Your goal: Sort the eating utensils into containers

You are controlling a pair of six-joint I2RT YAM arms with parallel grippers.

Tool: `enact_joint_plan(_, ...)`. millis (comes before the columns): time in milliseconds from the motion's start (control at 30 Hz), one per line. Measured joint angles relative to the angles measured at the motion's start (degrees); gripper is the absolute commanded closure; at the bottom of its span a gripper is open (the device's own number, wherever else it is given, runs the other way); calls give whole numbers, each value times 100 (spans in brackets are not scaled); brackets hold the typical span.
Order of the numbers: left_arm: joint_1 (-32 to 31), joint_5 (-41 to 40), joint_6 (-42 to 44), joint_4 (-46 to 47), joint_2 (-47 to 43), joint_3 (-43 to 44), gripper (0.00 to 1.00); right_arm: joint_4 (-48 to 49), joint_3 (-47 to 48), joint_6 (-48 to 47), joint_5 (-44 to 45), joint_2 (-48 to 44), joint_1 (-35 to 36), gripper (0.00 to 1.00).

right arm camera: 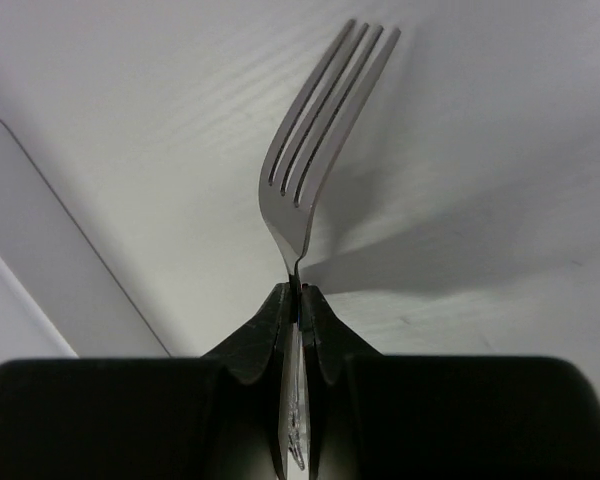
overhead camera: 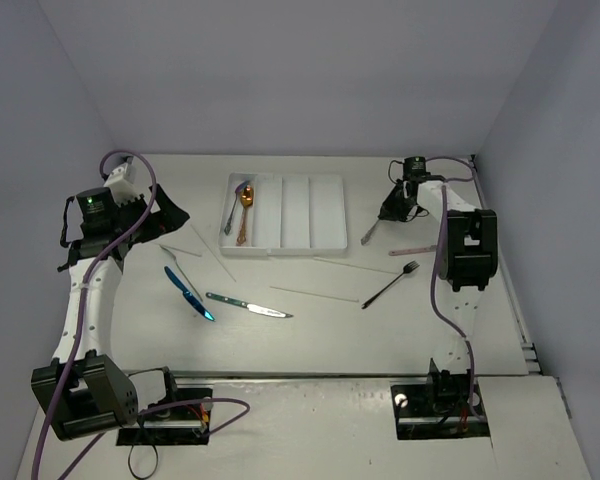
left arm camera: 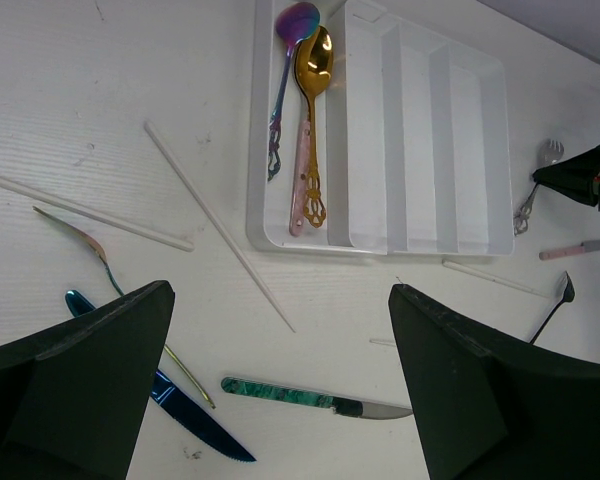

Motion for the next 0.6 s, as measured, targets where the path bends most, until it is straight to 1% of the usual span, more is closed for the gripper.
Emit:
enact_joint_plan(133,4,0,-1,0,0,0,11,-428,-114,-503,-163,-264,-326,100)
enact_joint_plan(233,4,2,-2,4,0,0,11,-615,-96,-1180,-178,-512,-468,100)
enact_joint_plan(300,4,2,-4,4,0,0,11,-716,-67,-1662,-155,-716,-412,100)
enact_joint_plan(367,6,4,-7,7,0,0,11,-785,-16,-2067,-109,-910,-195,100)
enact_joint_plan(467,14,4,-7,7,0,0,11,-843,143,-2549,-79,-1132,391,100)
enact_joint_plan(600,20,4,-7,7,-2,0,11,-925,600,-2781,-314,-1176,1222,100)
